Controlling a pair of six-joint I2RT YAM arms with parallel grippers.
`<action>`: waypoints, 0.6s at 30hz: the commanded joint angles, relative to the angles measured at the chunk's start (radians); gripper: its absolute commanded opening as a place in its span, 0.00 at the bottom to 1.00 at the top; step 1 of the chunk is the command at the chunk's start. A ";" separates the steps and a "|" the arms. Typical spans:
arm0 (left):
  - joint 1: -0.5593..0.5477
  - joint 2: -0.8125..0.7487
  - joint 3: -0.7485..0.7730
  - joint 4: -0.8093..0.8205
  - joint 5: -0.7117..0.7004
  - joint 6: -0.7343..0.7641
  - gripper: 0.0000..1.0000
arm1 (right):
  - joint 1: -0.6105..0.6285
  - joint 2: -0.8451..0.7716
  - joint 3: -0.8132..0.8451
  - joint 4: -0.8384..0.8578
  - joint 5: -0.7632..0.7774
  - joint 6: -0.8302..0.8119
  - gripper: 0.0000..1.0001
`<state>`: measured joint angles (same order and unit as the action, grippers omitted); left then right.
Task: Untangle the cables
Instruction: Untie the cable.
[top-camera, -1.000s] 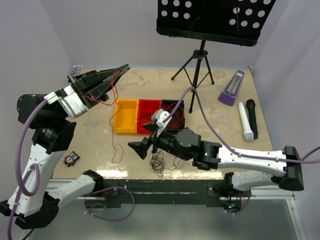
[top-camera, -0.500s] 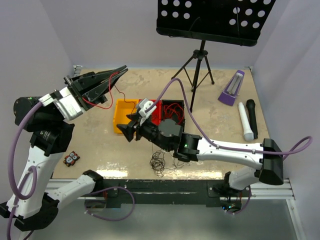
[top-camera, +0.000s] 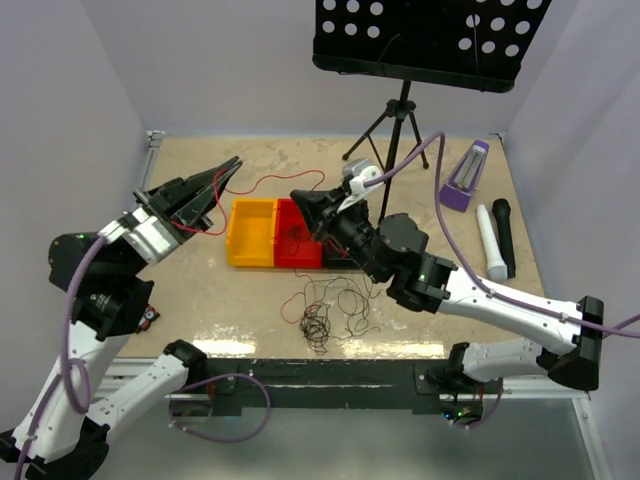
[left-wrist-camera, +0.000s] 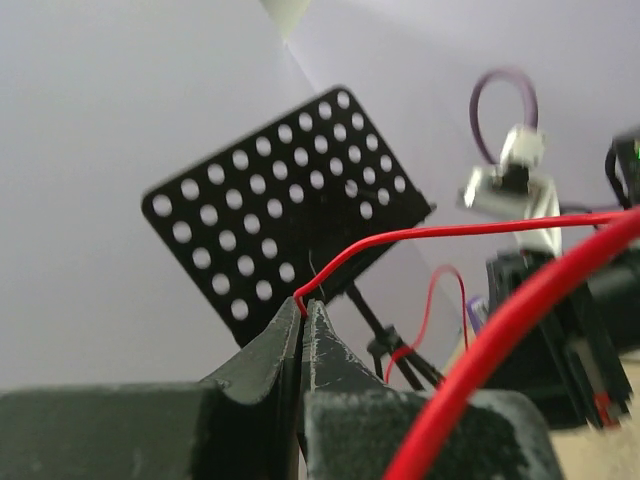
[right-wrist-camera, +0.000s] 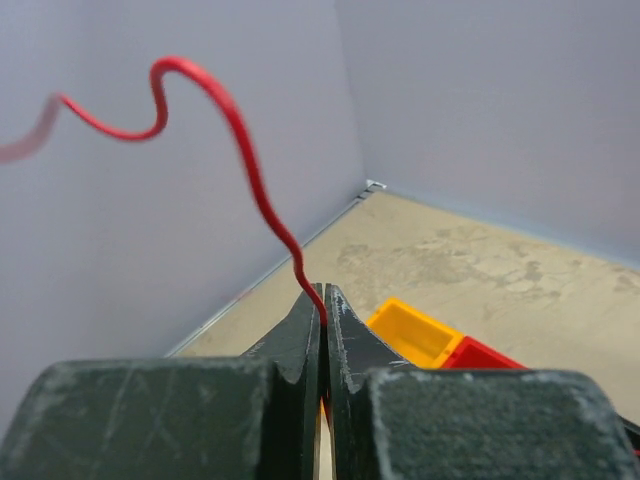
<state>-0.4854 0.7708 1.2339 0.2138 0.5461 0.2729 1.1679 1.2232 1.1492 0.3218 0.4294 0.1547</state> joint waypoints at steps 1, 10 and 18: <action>0.002 -0.053 -0.172 -0.016 -0.124 0.022 0.00 | -0.056 -0.019 0.078 -0.076 0.005 -0.017 0.00; 0.001 -0.073 -0.340 -0.278 0.224 -0.002 0.82 | -0.226 0.006 0.159 -0.188 -0.015 0.042 0.00; 0.002 -0.088 -0.352 -0.402 0.301 0.088 0.93 | -0.286 0.018 0.147 -0.170 -0.011 0.022 0.00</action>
<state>-0.4854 0.7021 0.8833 -0.1299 0.7815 0.3180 0.9035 1.2392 1.2644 0.1341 0.4271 0.1795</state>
